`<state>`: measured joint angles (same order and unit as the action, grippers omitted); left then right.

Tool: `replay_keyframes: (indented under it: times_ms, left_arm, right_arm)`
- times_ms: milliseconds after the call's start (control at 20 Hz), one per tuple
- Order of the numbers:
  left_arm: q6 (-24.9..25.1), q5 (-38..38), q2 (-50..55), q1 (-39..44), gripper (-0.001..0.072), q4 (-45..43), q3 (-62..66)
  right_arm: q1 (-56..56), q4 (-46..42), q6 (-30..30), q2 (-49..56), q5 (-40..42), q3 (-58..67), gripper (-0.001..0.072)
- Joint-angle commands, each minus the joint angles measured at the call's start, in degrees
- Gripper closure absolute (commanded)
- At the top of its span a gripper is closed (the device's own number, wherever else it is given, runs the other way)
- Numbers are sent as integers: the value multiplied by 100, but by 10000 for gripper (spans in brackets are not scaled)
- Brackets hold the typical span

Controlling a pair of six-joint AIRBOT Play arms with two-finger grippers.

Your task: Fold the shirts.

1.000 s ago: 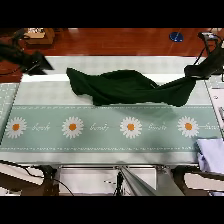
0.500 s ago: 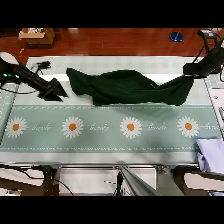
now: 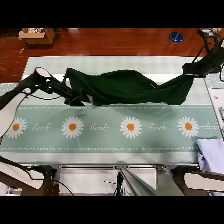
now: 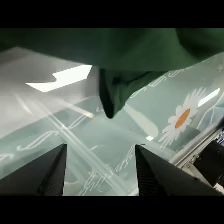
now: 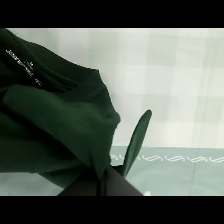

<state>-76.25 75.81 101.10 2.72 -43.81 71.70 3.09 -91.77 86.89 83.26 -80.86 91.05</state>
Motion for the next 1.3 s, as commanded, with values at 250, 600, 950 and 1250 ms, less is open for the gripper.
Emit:
replay_keyframes:
  times_ms: [250,600,950,1250]
  left_arm:
    - [17,-846,256,345,207,144,-28]
    - [13,-1196,282,400,269,149,-28]
    - [127,-1169,446,732,587,186,-28]
    - [361,-531,214,511,689,186,125]
  right_arm:
    - [-4,-7,4,2,39,0,683]
    - [-4,-7,4,2,46,0,683]
    - [-4,-9,7,2,50,0,683]
    - [-4,-205,-168,-24,11,2,683]
